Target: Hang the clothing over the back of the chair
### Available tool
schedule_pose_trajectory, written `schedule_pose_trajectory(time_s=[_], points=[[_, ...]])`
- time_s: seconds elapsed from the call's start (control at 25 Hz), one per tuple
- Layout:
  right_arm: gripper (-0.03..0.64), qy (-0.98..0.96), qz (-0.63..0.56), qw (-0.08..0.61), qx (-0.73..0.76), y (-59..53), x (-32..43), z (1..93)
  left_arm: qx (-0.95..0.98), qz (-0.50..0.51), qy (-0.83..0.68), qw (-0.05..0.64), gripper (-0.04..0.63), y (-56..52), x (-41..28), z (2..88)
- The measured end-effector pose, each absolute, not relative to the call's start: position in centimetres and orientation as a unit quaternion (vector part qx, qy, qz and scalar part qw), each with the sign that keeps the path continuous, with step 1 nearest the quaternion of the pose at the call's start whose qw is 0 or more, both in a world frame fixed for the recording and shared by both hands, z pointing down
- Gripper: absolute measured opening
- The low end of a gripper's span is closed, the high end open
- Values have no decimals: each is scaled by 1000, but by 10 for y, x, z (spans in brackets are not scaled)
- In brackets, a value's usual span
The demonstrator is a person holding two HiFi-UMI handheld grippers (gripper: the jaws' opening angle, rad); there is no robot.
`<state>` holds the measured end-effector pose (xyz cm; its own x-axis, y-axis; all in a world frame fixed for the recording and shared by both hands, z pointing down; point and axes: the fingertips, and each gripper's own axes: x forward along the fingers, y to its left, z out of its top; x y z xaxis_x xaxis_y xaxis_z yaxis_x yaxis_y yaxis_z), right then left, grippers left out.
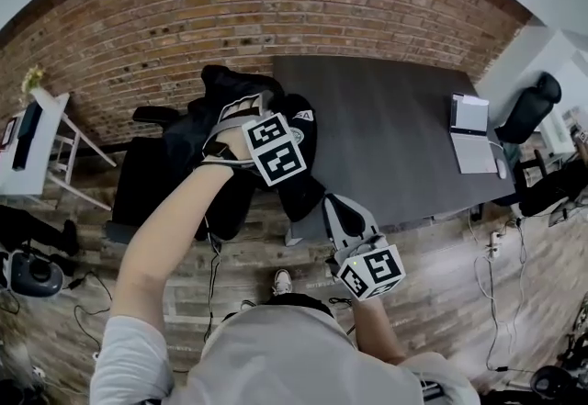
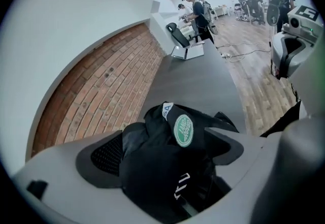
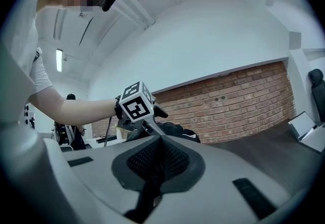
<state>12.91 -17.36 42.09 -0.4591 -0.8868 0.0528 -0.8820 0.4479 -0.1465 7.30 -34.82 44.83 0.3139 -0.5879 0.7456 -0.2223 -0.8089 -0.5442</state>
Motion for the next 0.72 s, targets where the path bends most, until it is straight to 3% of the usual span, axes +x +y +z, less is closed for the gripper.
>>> schedule_pose_trajectory(time_s=[0.32, 0.72], points=[[18, 869, -73, -1, -489, -156, 88, 417, -806, -485, 305, 151, 514, -328, 18, 437], [18, 885, -62, -28, -462, -136, 45, 413, -831, -430, 346, 74, 514, -296, -41, 452]])
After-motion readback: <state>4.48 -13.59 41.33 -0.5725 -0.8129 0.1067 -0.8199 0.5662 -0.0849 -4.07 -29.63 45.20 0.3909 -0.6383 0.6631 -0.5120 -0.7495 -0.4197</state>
